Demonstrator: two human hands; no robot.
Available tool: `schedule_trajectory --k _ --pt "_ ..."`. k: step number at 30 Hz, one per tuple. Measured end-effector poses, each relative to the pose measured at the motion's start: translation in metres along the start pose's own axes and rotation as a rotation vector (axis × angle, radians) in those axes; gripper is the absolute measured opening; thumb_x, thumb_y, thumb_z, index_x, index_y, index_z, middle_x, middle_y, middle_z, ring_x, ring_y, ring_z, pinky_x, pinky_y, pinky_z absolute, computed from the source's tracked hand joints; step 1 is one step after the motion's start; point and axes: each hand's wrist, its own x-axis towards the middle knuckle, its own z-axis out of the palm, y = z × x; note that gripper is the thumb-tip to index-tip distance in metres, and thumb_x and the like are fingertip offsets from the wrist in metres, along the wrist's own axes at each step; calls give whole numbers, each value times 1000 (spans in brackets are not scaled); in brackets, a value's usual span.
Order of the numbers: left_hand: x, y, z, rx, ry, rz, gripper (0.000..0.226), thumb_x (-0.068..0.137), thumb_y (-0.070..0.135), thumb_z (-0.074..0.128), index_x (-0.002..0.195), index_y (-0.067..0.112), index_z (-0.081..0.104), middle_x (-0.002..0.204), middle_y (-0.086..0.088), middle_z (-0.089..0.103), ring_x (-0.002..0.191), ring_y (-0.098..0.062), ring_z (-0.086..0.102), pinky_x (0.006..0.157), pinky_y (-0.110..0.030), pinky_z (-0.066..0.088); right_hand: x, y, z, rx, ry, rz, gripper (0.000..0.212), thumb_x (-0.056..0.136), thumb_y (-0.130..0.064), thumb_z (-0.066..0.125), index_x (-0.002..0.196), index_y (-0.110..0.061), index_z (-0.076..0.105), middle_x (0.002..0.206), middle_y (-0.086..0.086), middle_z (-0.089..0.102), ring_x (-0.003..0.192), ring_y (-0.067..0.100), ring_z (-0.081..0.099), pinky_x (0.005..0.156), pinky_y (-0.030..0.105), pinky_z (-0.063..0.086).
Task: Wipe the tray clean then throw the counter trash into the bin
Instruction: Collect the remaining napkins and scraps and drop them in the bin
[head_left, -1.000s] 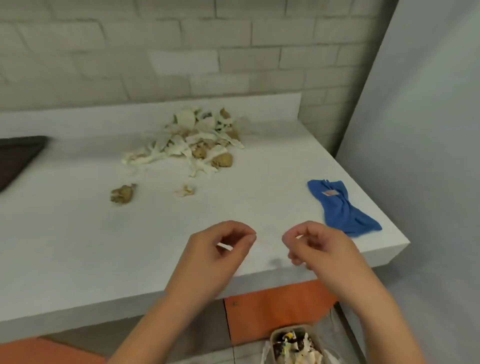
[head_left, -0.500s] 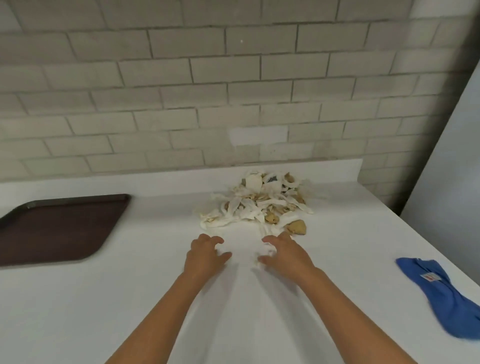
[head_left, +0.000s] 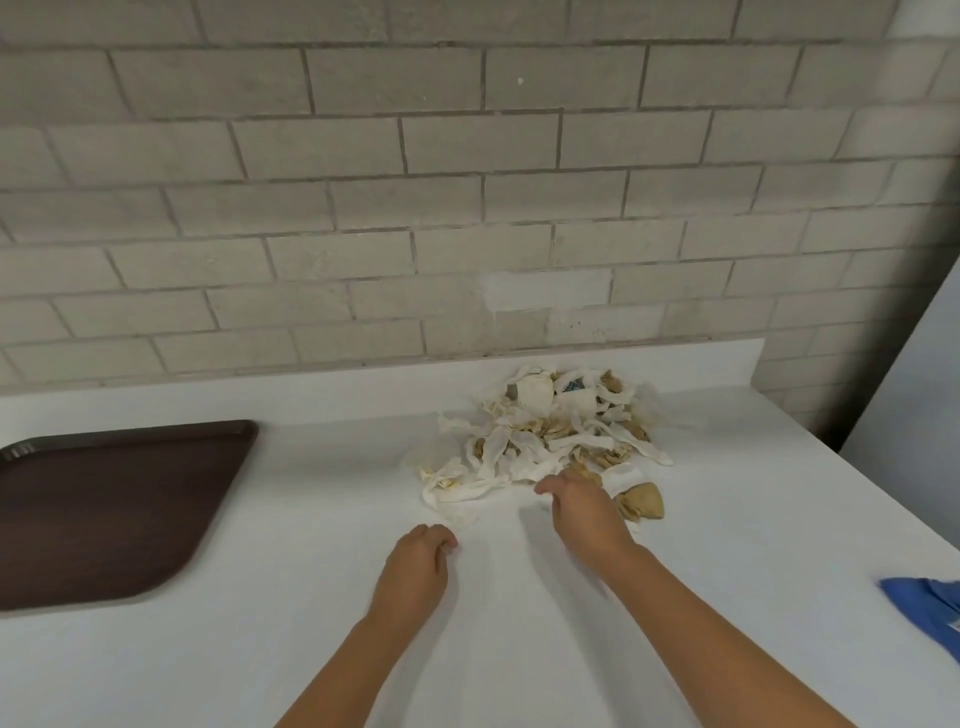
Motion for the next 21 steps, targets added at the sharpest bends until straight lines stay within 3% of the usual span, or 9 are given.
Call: schedule_trajectory --k 3,5,7,10,13,16,18,21 --pt "15 0 -16 -157 84 -107 28 93 4 38 83 21 58 91 2 59 75 -10 53 62 -16 36 36 -9 0 -87 11 90 48 89 3 38 134 -14 46 125 12 48 111 28 51 89 32 44" --pt "30 0 -24 -155 150 -117 19 95 13 42 85 17 58 91 -2 57 76 -14 55 64 -22 42 51 -11 4 -173 -8 151 44 95 -9 36 138 -12 36 129 15 45 115 29 49 91 34 44" --pt "47 0 -29 -118 197 -121 17 93 30 51 95 16 60 97 -2 52 83 -19 58 68 -27 44 61 -8 10 -270 -18 166 45 99 -33 36 139 -11 31 129 15 47 115 28 50 91 35 44" --pt "76 3 -32 -53 183 -116 48 82 55 60 115 21 55 111 -3 44 96 -20 57 76 -26 46 68 1 20 -348 -72 161 65 92 -55 43 141 -14 29 130 12 47 117 27 50 91 35 44" --pt "106 4 -23 160 21 -116 89 69 74 57 140 26 33 131 -11 32 122 -28 43 97 -36 42 75 5 26 -391 -42 116 49 98 -43 38 137 -14 39 128 12 48 113 28 52 89 34 45" --pt "123 1 -6 371 -172 -163 107 60 85 50 145 30 18 136 -12 26 125 -30 35 101 -36 36 79 6 20 -320 1 93 42 101 -38 33 133 -14 46 126 11 51 111 27 54 85 32 44" --pt "126 -5 5 427 -182 -155 94 64 83 50 137 26 31 129 -9 32 117 -27 41 94 -33 39 80 5 9 -223 43 92 43 101 -40 32 129 -12 50 122 12 54 109 27 54 81 32 44" --pt "128 -15 17 422 -62 -44 59 86 62 45 124 16 48 122 -9 42 109 -26 48 84 -31 45 78 -1 -14 -35 137 100 44 100 -41 33 114 -5 56 108 13 56 99 29 56 76 33 42"
